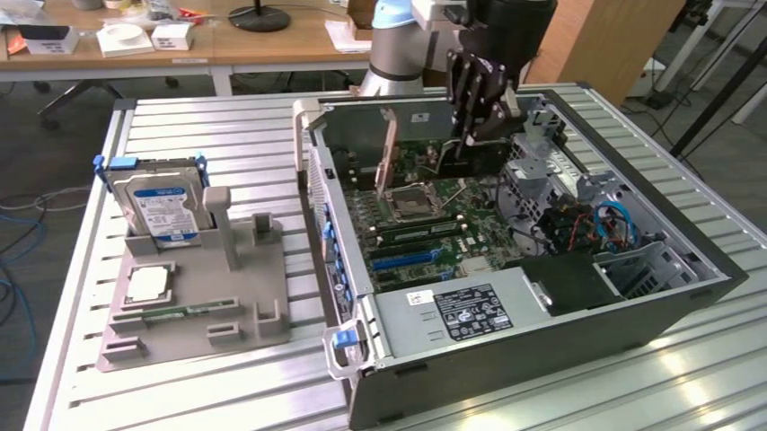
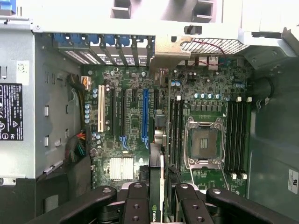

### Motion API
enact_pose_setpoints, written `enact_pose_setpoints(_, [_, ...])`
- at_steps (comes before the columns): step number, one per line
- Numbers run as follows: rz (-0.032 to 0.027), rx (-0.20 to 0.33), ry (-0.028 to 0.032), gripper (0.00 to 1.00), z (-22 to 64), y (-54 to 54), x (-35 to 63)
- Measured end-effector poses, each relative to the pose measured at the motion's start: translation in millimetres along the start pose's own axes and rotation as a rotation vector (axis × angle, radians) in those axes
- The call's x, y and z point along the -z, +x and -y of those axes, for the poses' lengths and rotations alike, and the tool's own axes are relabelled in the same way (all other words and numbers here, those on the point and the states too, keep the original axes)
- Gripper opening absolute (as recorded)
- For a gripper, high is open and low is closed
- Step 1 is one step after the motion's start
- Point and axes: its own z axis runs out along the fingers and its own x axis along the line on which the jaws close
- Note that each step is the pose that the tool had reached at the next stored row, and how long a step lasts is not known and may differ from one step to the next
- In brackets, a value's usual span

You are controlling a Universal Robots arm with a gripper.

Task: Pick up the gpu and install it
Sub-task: 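Insert the gpu into the slot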

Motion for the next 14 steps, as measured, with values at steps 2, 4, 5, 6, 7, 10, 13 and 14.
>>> enact_pose_setpoints(2, [0.0003, 0.004, 0.0016, 0.26, -0.8, 0.0, -0.6])
enact_pose_setpoints(4, [0.0, 0.007, 0.0022, 0.26, -1.5, 0.0, -1.1])
enact_pose_setpoints(5, [0.0, 0.009, 0.0023, 0.26, -1.7, 0.0, -1.3])
enact_pose_setpoints(6, [0.0, 0.011, 0.0024, 0.26, -1.8, 0.0, -1.6])
enact_pose_setpoints(7, [0.0001, 0.013, 0.0028, 0.26, -1.9, 0.0, -2.1])
enact_pose_setpoints(10, [-0.0001, 0.022, 0.0063, 0.26, -2.3, 0.0, -3.3])
enact_pose_setpoints(13, [-0.0001, 0.03, 0.0084, 0.26, -2.5, 0.1, -5.0])
enact_pose_setpoints(14, [-0.0002, 0.031, 0.0084, 0.26, -2.5, 0.1, -5.6])
